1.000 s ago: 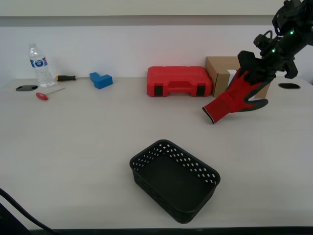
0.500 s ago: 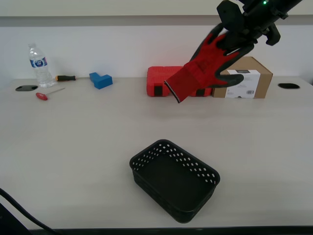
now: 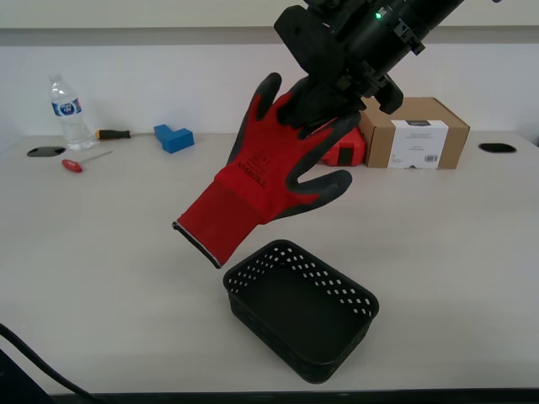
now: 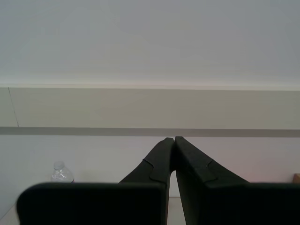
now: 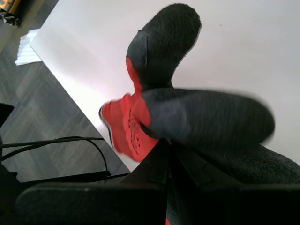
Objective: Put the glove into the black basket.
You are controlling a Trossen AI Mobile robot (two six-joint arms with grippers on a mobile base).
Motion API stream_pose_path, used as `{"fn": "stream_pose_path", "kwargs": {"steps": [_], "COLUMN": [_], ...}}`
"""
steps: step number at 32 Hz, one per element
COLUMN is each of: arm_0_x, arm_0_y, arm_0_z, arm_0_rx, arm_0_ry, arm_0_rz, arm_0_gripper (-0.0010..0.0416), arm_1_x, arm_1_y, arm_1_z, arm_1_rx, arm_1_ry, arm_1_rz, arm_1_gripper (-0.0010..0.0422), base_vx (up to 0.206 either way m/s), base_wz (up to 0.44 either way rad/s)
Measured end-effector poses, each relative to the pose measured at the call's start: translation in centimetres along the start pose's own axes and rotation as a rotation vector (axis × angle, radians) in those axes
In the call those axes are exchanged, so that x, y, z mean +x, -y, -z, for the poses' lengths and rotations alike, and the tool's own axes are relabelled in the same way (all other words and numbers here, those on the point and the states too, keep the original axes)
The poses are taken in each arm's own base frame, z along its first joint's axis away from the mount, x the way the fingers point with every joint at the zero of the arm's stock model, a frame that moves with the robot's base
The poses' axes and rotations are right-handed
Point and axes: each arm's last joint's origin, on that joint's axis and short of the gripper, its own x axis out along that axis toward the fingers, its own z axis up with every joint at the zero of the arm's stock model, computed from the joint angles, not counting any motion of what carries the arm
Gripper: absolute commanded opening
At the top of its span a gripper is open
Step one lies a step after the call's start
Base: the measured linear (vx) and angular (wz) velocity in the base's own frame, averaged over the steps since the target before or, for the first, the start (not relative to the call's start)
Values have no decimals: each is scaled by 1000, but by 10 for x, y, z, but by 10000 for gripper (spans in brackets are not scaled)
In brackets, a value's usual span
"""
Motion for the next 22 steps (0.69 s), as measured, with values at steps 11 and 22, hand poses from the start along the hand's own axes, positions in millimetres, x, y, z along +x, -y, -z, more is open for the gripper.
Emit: {"fn": "stream_pose_path", "kwargs": {"steps": [11,22], "arm_0_x": [19,91], "arm_0_y": [-1,34], "arm_0_z": [34,45], "arm_0_rx": [87,137], "arm_0_ry": [-242,-367], "arm_0_rz": [16,41], "arm_0_gripper": [-2,-1], "arm_1_x": [0,0], "arm_1_y": [0,0], "arm_1_z": [0,0], "arm_1_rx": [0,0], "arm_1_ry": [0,-3], "arm_1_rz": [0,-3], "arm_1_gripper": [0,0], "base_vx": [0,0], "base_wz": [0,0]}}
